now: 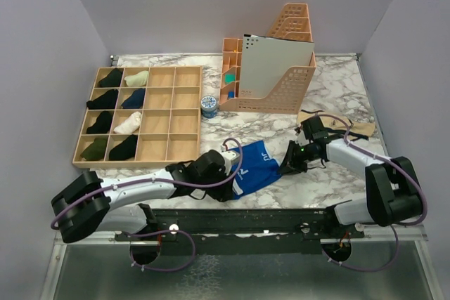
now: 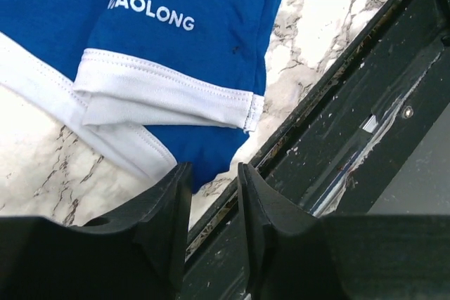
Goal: Roll the underwear
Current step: Fold the underwear at the center of the board.
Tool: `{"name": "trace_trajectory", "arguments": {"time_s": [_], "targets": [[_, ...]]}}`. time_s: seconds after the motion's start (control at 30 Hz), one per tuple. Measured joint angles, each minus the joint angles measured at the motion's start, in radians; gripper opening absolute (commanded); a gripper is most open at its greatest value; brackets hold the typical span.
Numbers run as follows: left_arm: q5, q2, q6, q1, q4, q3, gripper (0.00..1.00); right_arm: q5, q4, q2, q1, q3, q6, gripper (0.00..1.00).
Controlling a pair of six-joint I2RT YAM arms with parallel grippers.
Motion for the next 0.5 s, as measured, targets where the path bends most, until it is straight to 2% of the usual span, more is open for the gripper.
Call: {"name": "trace_trajectory", "arguments": {"time_s": [0.1, 0.23, 0.5], "targets": [[-0.016, -0.018, 0.001, 0.0, -0.032, 0.006, 0.43, 0.002, -0.02, -0.027, 0.0, 0.0, 0.0, 0.25], [-0.064, -0.088, 0.0, 0.0, -0.072, 0.019, 0.46, 0.006, -0.061, -0.103, 0.0, 0.01, 0.0, 0.32], [-0.092, -0.129, -0.063, 0.0, -0.055, 0.043, 0.47, 0.007, -0.063, -0.145, 0.0, 0.018, 0.0, 0.33]]}}
